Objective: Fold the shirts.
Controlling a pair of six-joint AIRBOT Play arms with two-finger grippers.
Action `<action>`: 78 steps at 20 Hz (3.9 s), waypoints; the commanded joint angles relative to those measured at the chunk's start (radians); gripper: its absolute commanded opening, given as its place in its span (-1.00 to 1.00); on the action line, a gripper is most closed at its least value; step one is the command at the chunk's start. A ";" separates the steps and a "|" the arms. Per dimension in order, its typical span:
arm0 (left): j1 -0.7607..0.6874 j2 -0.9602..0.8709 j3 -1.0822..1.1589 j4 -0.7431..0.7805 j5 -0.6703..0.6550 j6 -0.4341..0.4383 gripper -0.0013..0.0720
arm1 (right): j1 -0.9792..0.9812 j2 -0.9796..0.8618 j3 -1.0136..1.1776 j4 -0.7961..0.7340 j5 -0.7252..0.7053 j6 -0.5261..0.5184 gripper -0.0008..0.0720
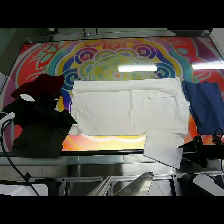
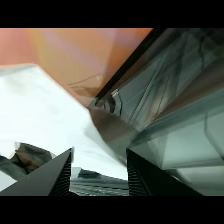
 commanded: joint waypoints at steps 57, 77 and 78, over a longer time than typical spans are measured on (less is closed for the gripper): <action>0.002 0.000 0.001 0.002 -0.098 0.034 -0.90 | 0.109 -0.073 0.155 0.061 0.100 -0.102 -0.94; 0.176 -0.002 0.232 -0.340 -0.139 0.053 -0.91 | 0.254 -0.258 0.480 0.759 -0.041 -0.300 -0.94; 0.167 -0.014 0.285 -0.340 -0.110 0.039 -0.91 | 0.280 -0.299 0.527 0.783 -0.071 -0.301 -0.94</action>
